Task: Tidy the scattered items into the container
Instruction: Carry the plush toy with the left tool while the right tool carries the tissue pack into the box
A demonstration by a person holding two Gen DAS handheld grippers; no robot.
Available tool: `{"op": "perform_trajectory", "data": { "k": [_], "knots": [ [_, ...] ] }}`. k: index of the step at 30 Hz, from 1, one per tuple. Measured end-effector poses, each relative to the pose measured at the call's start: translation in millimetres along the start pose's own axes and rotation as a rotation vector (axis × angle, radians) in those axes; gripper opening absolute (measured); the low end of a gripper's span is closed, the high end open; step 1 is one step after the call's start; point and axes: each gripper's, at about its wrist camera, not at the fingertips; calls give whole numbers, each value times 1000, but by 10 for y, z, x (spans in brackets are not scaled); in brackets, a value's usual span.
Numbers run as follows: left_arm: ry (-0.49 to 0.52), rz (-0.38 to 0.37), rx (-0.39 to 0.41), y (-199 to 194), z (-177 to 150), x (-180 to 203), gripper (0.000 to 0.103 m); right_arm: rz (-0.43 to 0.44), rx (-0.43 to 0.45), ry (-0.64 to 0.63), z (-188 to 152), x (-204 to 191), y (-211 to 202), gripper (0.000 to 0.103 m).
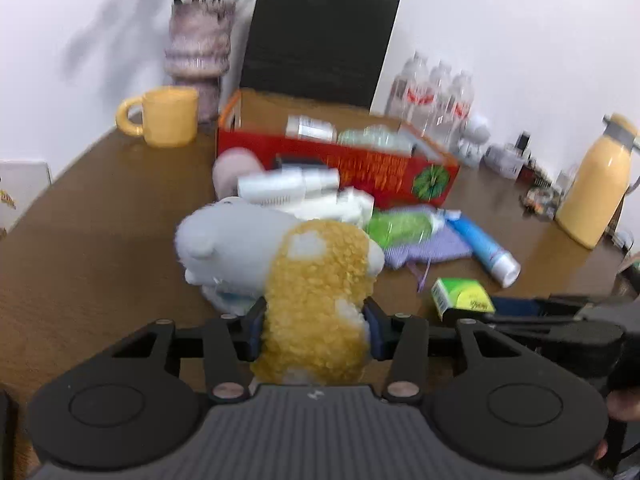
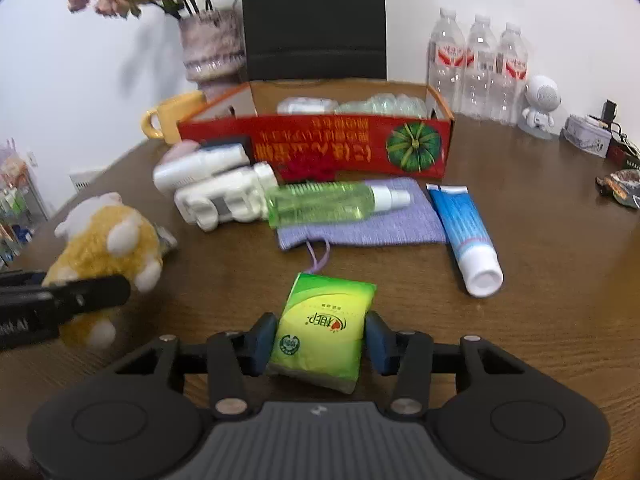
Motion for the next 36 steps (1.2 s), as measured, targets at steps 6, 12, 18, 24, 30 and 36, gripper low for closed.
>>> {"op": "perform_trajectory", "data": {
  "k": [6,12,18,24,30,36],
  "knots": [
    [106,-11,131,-119,621,57,48,38,162,0,446,53,-413,45],
    [80,-91,153,313,1625,-6,48,-18,316,13,1253,216,-546,46],
    [-48,-101,-11,1357,2148,-253,48,-28,234,56,2076,297,76,46],
    [-101,-41,-175,2211,2030,-381,48,-38,-65,76,2412,363,1357,46],
    [-112,-23,-253,2599,1880,-327,48,-65,-227,16,2352,352,1973,46],
    [-196,-8,-292,2793,1890,-305,52,-78,-322,27,2395,461,2166,49]
  ]
}}
Point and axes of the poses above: each gripper's, at about its wrist camera, not at the fingertips, and y roughly the way its jaws point, x to its right, z to its top, and after that the axes turned 10 degrees about -z, right-handed
